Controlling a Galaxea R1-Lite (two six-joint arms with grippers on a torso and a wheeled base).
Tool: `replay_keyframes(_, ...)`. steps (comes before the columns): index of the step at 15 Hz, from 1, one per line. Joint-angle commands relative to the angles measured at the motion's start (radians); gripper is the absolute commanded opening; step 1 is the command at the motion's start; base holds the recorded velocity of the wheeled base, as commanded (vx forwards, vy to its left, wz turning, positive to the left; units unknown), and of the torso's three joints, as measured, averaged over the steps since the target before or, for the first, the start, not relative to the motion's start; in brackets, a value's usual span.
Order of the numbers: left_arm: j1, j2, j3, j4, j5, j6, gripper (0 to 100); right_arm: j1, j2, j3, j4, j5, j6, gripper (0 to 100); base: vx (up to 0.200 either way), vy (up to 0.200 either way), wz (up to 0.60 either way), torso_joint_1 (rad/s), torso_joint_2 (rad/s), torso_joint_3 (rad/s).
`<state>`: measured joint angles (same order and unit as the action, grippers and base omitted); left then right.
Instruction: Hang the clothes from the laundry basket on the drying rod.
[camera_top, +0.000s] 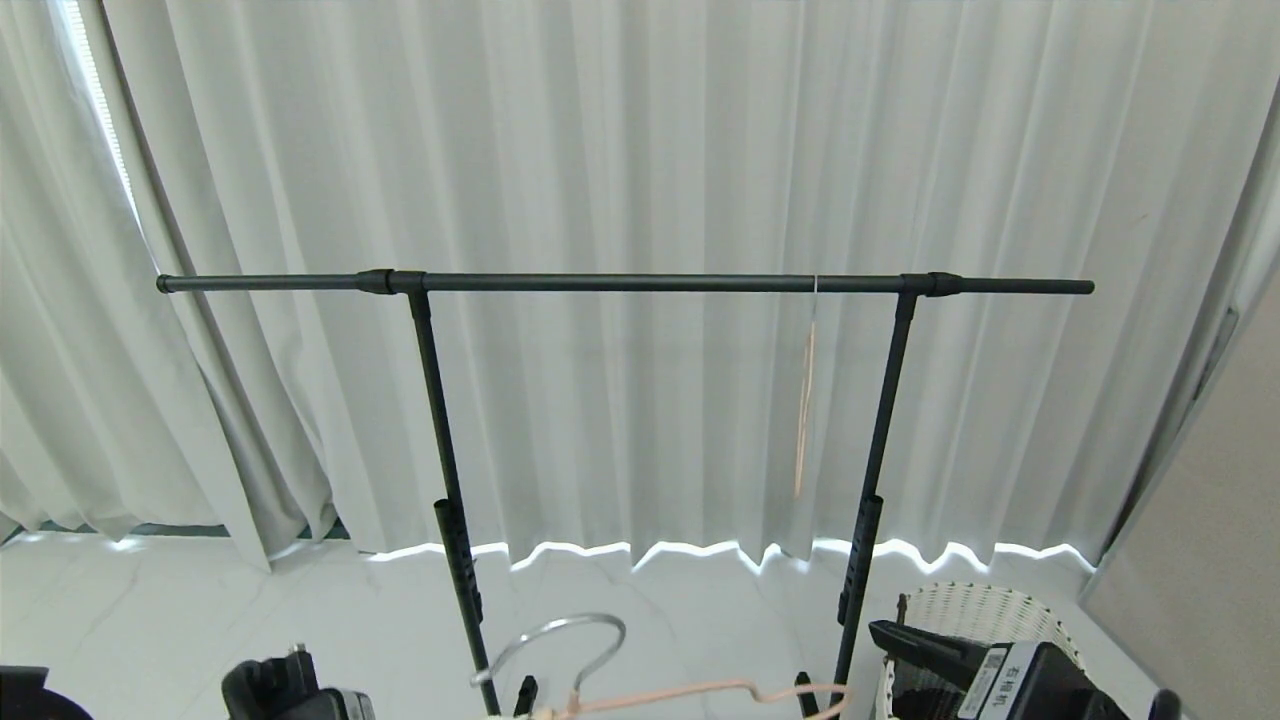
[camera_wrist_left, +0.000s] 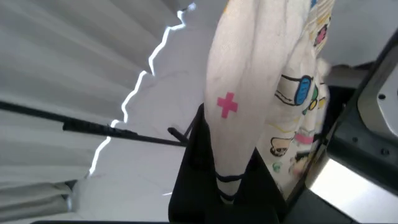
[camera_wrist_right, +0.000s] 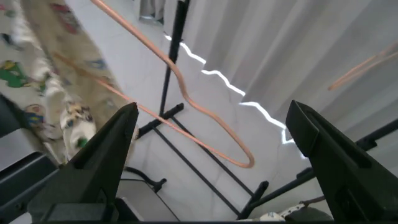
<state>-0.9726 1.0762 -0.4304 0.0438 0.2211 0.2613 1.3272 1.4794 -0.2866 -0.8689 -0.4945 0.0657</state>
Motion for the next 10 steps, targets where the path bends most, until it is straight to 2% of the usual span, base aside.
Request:
replay_keyframes(1,0.057,-0.01,-0.037,-0.001,0.023,-0.027,0,-0.029,0.018,0.0,0.001,0.004,0.002,100,0.0,0.0,0.0,0.0,0.0,0.0)
replay_keyframes(3,0.123,-0.004,-0.097,-0.001,0.029,-0.031,0,-0.063,0.032,-0.006,0.001,0.013,0.003,100,0.0,0.0,0.0,0.0,0.0,0.0)
replay_keyframes(5,0.144,-0.005,-0.137,-0.001,0.027,-0.033,0,-0.1,0.048,-0.009,0.001,0.03,0.011,100,0.0,0.0,0.0,0.0,0.0,0.0)
replay_keyframes(7,0.144,-0.012,-0.16,-0.001,0.024,-0.047,0,-0.111,0.071,-0.049,0.001,0.057,0.026,100,0.0,0.0,0.0,0.0,0.0,0.0)
replay_keyframes(10,0.12,-0.032,-0.191,-0.001,0.02,-0.048,0,-0.111,0.153,-0.149,0.001,0.06,0.062,100,0.0,0.0,0.0,0.0,0.0,0.0)
